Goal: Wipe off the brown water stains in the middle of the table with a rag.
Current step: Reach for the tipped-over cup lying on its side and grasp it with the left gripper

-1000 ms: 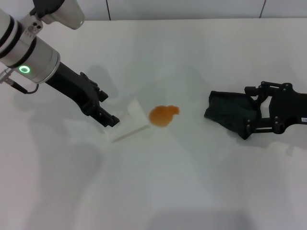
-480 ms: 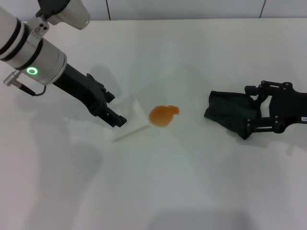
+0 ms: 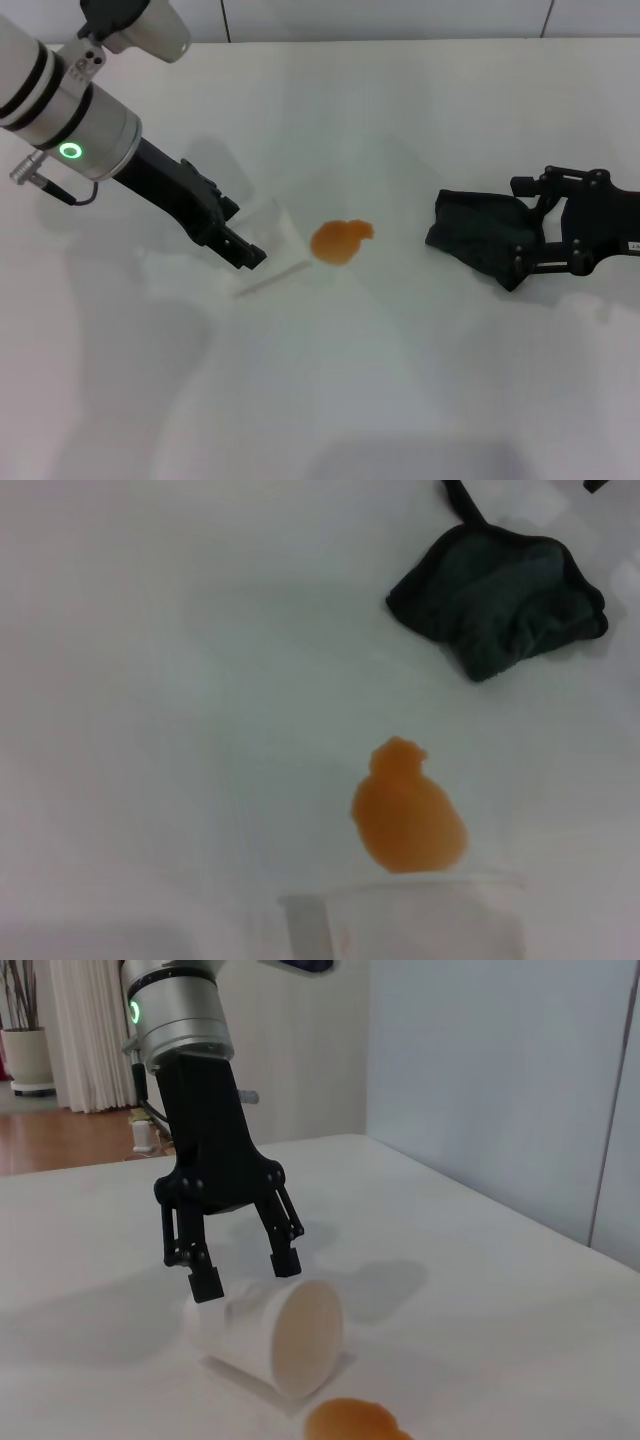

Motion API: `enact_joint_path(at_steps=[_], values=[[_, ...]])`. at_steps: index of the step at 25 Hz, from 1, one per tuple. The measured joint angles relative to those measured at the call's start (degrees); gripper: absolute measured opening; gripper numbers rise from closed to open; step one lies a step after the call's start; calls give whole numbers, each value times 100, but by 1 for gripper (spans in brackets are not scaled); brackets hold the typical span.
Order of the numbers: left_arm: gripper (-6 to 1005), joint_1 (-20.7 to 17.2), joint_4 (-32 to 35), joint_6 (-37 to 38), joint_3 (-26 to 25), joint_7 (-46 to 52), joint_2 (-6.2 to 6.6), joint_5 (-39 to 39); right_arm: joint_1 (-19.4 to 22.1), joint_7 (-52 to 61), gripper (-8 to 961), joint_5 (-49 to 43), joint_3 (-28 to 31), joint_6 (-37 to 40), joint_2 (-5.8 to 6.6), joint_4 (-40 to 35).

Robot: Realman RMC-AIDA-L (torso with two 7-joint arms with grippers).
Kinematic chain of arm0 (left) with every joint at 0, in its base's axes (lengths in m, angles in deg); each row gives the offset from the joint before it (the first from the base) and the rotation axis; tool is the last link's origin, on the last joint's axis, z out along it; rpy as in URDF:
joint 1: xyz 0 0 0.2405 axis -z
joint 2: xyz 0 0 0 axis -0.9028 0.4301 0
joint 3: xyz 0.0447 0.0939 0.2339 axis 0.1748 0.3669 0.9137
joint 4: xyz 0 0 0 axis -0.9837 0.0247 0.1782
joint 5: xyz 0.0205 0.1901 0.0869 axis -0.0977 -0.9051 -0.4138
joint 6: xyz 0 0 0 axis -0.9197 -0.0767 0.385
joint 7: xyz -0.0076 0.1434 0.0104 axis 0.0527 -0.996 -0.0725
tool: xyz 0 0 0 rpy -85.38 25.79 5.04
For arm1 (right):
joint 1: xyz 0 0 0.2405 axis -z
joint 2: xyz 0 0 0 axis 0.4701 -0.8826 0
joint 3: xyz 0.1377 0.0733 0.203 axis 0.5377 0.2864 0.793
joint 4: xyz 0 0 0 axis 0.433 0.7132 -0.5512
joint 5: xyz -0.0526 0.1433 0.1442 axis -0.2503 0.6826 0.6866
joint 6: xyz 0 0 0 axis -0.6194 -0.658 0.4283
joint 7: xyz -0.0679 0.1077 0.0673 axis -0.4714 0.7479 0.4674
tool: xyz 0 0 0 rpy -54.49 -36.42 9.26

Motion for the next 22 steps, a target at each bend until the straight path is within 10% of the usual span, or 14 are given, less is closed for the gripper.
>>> enact_joint_path(at_steps=[22], values=[[888,-170,324,-356,0,-8,-7,-19,9,0,852,15,-8,7,0,37]])
